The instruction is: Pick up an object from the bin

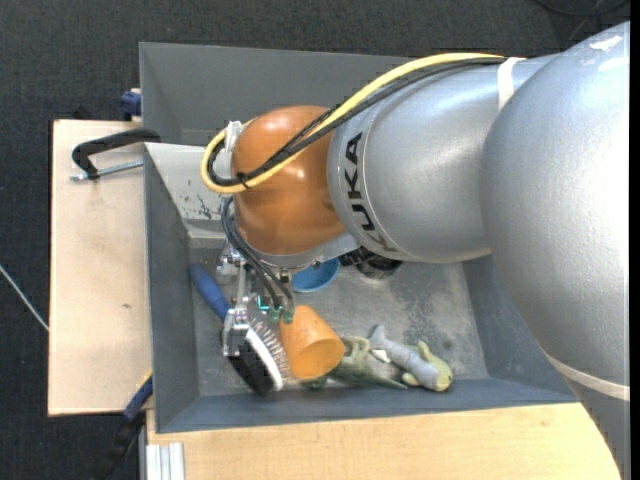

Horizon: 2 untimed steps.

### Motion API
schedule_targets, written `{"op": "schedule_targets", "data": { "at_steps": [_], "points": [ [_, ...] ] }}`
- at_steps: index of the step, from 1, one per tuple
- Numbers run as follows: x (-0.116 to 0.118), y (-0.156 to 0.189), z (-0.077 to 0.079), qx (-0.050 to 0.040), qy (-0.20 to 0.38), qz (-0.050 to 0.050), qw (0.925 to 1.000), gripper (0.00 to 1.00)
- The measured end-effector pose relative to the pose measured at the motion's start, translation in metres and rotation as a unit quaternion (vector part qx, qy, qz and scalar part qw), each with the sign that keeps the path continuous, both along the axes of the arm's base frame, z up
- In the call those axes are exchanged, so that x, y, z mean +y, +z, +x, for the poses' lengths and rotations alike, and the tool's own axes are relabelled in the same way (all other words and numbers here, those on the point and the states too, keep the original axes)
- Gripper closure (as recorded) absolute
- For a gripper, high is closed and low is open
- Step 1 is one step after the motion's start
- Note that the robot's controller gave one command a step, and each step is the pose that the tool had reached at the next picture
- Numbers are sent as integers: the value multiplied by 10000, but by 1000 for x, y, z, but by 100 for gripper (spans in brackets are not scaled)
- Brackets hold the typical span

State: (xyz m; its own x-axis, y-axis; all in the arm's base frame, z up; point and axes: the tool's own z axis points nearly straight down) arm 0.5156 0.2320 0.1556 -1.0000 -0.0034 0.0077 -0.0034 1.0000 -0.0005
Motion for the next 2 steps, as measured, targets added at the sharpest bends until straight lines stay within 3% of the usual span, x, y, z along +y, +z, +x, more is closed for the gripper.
{"op": "schedule_targets", "data": {
  "at_steps": [1,2],
  "points": [
    [-34,-85,15,-44,-362,26,9993,0],
    [-34,-81,18,-91,-371,31,9993,100]
  ]
}}
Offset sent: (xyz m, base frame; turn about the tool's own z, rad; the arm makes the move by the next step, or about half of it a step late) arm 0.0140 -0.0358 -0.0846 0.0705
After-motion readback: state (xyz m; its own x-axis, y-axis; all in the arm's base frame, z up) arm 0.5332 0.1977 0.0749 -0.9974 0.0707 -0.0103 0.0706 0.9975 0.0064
